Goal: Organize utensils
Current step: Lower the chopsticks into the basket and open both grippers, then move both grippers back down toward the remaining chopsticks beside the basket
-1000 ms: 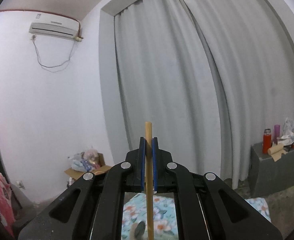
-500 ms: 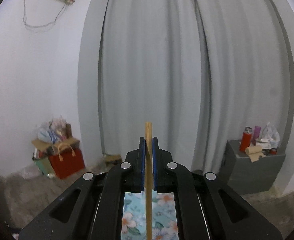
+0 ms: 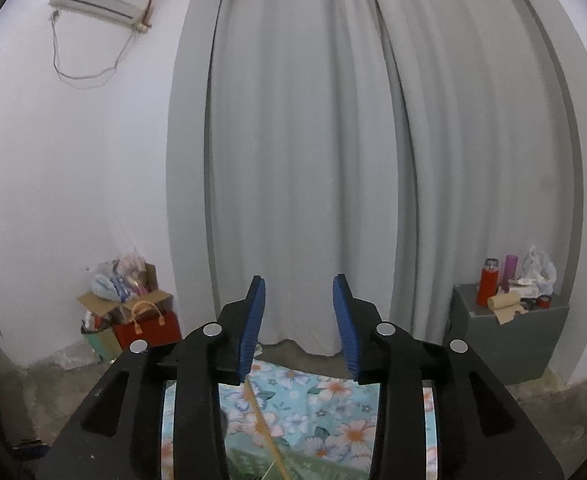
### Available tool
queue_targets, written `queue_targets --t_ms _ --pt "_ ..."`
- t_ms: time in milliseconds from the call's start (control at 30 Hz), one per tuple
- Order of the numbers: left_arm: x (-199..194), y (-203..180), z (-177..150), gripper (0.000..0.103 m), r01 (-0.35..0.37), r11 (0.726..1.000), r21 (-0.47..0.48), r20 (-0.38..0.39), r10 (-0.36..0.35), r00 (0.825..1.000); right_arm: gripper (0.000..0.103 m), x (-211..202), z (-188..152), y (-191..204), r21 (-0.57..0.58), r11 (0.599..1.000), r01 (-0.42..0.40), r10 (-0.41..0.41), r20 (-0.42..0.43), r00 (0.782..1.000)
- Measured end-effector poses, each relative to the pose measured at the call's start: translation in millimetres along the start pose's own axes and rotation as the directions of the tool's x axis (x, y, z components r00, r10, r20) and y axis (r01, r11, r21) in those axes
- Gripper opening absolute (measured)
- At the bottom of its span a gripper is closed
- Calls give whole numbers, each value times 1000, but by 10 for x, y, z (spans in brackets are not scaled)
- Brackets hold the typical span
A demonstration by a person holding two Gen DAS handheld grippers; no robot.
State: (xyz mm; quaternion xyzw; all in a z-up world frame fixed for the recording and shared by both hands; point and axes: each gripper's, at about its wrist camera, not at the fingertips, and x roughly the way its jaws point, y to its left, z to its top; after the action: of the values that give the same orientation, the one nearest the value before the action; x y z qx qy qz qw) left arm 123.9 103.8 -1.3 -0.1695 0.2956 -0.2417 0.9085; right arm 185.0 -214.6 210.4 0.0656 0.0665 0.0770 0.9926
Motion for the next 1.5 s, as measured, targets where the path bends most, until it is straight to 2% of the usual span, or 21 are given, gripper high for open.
queue_targets --t_ms 133,233,300,400,500,567,600,667,767,800,933,1100,1200,1333,1500 --pt "17 -89 7 81 1 1000 12 -4 -1 1000 42 -387 -49 13 -1 1000 -20 20 1 1000" --pt "45 -167 3 81 3 1000 21 -11 -3 1000 49 -664 -209 9 41 997 -60 61 -21 998" --pt "84 -222 -12 81 3 1000 27 -21 -3 1000 52 -764 -380 5 83 993 -87 93 -72 993" --pt "168 -303 -42 81 -9 999 32 -46 11 999 57 -815 -781 51 141 986 -87 115 -208 971" --pt "283 -347 -79 81 -29 999 23 -84 31 996 60 -794 -1295 137 201 979 -42 118 -380 917" --pt "379 -365 -103 81 -31 999 8 -112 31 993 60 -762 -1629 198 209 978 21 86 -487 869" --pt "416 -371 -112 81 -32 999 4 -124 33 992 60 -736 -1815 221 206 977 54 70 -547 834" --pt "539 -391 -128 81 -26 1000 -11 -157 24 987 60 -726 -2136 273 196 976 91 55 -632 773" --pt "702 -402 -130 81 -6 999 -39 -199 -2 980 60 -742 -2421 404 177 978 113 43 -695 718" --pt "758 -396 -129 81 -1 998 -56 -213 -11 977 60 -806 -2488 394 177 977 120 40 -700 713" --pt "987 -297 -137 80 16 986 -167 -273 -62 960 66 -850 -2546 420 160 981 110 30 -684 729" --pt "1194 -112 -172 64 17 949 -316 -319 -123 940 66 -927 -2554 458 156 983 95 34 -666 745" --pt "1247 -22 -181 58 15 925 -378 -320 -146 936 66 -929 -2558 434 167 982 86 46 -654 755" --pt "1308 105 -179 54 21 875 -483 -307 -193 932 66 -984 -2573 435 166 983 77 48 -643 764" --pt "1364 177 -200 39 -4 842 -540 -301 -188 935 66 -1012 -2581 398 193 979 66 72 -630 773"
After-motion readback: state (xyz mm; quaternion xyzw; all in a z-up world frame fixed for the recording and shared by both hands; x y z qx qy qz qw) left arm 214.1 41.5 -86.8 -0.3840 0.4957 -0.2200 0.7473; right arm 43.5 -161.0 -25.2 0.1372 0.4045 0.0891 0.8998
